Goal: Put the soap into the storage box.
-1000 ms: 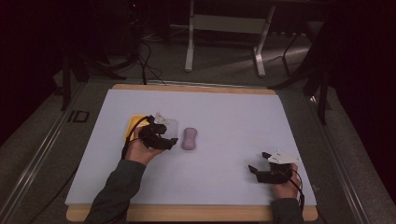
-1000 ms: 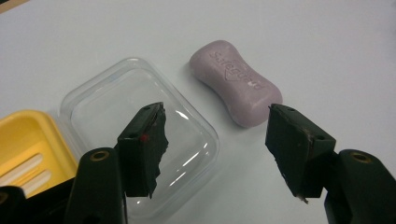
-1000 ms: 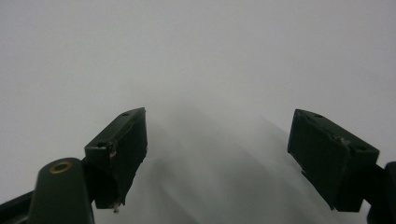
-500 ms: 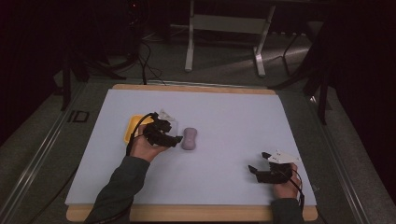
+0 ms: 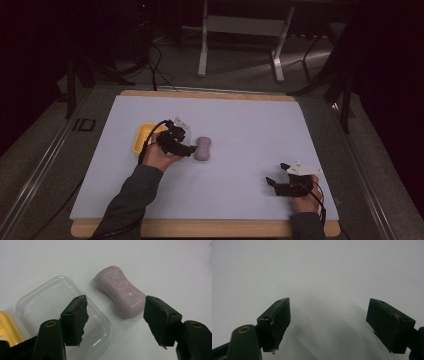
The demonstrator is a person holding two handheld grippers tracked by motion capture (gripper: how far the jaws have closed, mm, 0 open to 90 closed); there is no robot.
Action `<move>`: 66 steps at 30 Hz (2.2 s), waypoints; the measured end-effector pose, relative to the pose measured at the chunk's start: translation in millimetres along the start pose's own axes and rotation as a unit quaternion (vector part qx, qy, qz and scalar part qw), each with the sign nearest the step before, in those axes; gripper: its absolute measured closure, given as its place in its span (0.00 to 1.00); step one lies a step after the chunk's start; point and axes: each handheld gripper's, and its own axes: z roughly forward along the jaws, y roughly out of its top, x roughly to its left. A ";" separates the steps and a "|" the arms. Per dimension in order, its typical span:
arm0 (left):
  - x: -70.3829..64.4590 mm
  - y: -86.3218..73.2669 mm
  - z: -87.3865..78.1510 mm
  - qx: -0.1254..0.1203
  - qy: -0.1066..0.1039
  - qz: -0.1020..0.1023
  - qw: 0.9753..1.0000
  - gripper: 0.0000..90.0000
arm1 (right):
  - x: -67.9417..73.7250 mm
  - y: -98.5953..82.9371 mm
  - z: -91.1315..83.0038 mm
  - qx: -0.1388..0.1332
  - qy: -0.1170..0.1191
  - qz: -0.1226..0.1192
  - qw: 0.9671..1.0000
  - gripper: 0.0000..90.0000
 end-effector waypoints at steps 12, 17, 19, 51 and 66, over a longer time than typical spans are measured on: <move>-2.6 2.7 12.9 0.017 -0.004 -0.001 1.000 0.37 | 0.1 0.0 0.0 0.000 0.000 0.000 1.000 0.21; -4.2 5.7 17.4 0.025 -0.005 0.003 1.000 0.36 | 0.0 0.0 0.0 0.000 0.000 0.000 1.000 0.21; -5.4 7.3 18.8 0.027 -0.005 0.007 1.000 0.35 | 0.1 0.0 0.0 0.000 0.000 0.000 1.000 0.21; -7.7 32.5 45.4 0.056 0.006 -0.017 0.998 0.17 | 0.7 0.1 0.5 0.001 0.000 -0.005 1.000 0.21; -11.9 43.3 65.4 0.068 -0.006 -0.044 0.997 0.12 | 0.6 0.2 0.6 0.001 0.001 -0.004 1.000 0.21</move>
